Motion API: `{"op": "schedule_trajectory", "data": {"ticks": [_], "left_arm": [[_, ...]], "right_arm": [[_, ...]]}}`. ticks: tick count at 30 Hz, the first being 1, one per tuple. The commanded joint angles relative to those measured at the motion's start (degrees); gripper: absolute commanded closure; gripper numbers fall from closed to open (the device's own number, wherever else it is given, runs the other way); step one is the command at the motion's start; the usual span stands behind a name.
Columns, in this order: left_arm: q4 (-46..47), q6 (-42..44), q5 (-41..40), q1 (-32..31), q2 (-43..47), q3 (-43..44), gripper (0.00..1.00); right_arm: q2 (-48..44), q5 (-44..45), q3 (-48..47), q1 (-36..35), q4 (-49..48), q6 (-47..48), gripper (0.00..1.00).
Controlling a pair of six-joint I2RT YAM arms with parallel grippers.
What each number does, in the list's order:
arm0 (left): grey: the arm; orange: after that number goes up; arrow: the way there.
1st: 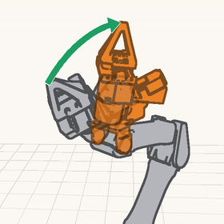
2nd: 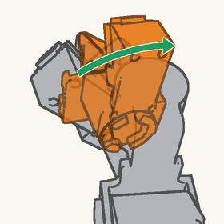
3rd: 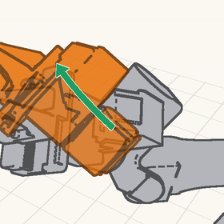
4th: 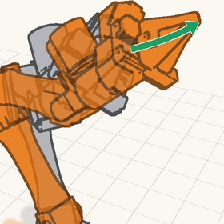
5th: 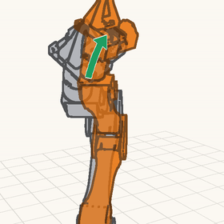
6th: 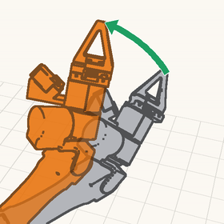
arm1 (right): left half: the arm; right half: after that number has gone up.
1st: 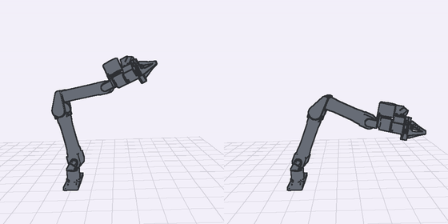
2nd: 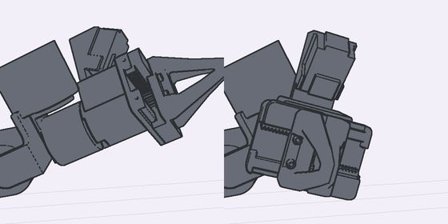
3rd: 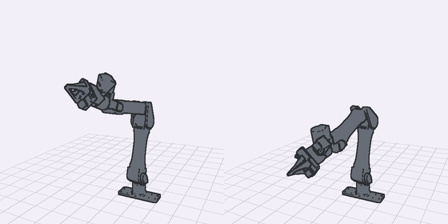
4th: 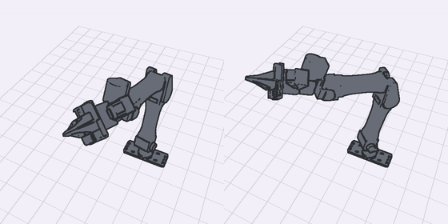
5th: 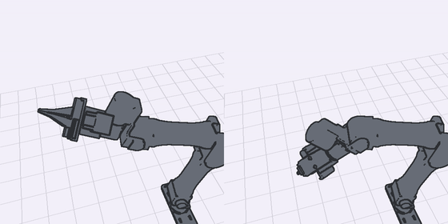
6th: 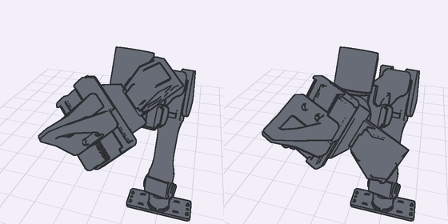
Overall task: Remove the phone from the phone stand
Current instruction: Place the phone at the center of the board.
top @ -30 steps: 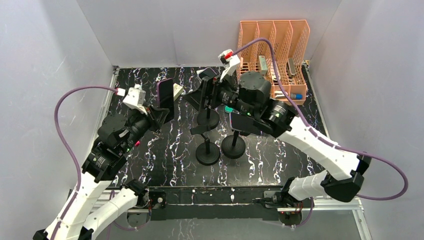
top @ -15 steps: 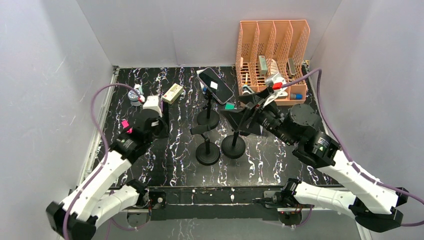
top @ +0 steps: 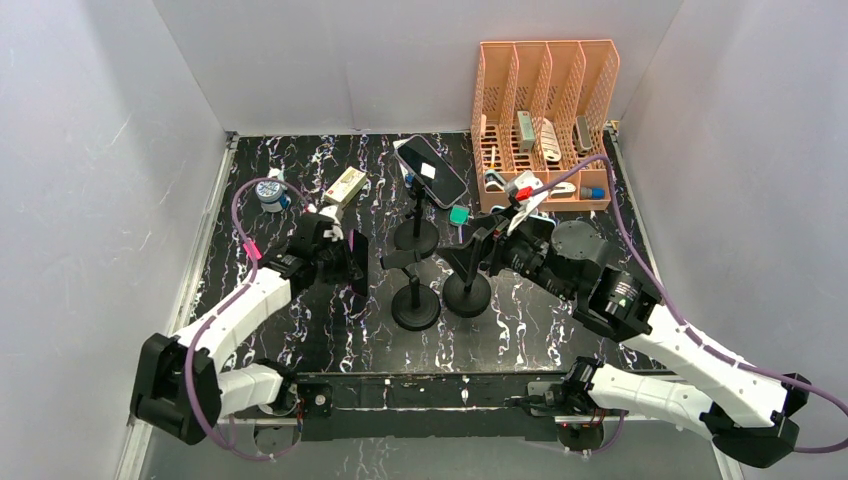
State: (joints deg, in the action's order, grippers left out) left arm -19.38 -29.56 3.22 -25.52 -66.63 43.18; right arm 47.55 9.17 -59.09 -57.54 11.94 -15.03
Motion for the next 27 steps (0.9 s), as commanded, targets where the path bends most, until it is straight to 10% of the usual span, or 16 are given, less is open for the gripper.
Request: {"op": "schedule_trajectory", "data": {"ticks": [1,17,27], "left_arm": [[5.9,-2.9,12.8,6.8,-2.0,-3.3,1.0],[5.1,1.4,13.0,9.1,-11.1,-3.6,1.0],[3.0,2.9,9.0,9.2,-10.1,-4.4,0.69]], "right_arm": [[-0.8,-1.5,0.9,-0.1,-2.7,-0.9,0.01],[0.3,-2.3,2.3,-0.1,-2.9,-2.6,0.01],[0.4,-2.0,2.2,-0.1,-2.5,-2.8,0.01]]}}
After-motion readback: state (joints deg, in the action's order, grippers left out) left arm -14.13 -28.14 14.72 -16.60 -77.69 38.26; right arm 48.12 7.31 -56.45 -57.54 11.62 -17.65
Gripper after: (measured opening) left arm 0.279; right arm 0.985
